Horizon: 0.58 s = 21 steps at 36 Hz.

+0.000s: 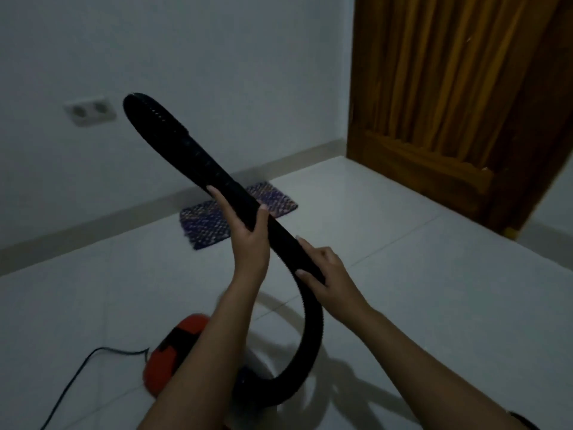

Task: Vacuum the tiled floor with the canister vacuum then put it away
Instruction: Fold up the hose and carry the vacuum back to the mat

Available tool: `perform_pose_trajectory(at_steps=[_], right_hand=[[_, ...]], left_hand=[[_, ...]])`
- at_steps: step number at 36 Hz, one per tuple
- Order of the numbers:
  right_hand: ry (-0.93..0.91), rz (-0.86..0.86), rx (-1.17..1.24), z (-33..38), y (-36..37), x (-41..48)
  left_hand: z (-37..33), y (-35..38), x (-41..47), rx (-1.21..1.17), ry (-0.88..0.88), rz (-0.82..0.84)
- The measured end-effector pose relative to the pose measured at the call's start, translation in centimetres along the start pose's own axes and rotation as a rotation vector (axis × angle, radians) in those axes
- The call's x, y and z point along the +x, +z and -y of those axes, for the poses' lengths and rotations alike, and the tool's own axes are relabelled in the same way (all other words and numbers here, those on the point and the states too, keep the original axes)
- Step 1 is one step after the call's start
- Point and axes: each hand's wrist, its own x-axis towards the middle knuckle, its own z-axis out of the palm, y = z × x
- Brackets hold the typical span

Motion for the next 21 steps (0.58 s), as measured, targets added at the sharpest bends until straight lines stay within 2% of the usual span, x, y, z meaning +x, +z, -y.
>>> perform_pose_trajectory(at_steps=[2, 5, 8, 11, 14, 16, 21], right_hand=[[0.021, 0.073, 0.073, -0.2, 1.4, 0.4], [0.154, 0.129, 0.231, -1.2, 2.8, 0.7], [0.264, 0.142, 0.112, -3.0, 4.2, 1.4], [0.508, 0.245, 0.069, -4.0, 4.8, 1.7], [0.663, 0.371, 0.284, -4.5, 4.9, 1.5], [0.668, 0.385, 0.330, -4.9, 4.9, 1.4], [0.617, 0.321, 0.268, -6.8, 3.9, 0.8]], left_hand=[[1.0, -1.7, 0.3, -0.008, -0.037, -0.061], [2.6, -4.3, 0.5, -0.005, -0.098, -0.112], [3.8, -7.0, 0.8, -0.012, -0.131, -0.139], [4.3, -8.3, 0.9, -0.039, -0.156, -0.140], [4.6, -8.6, 1.1, -0.045, -0.180, -0.154], [4.9, -8.5, 1.1, -0.044, -0.190, -0.164], [5.9, -7.3, 0.8, -0.066, -0.176, -0.091]])
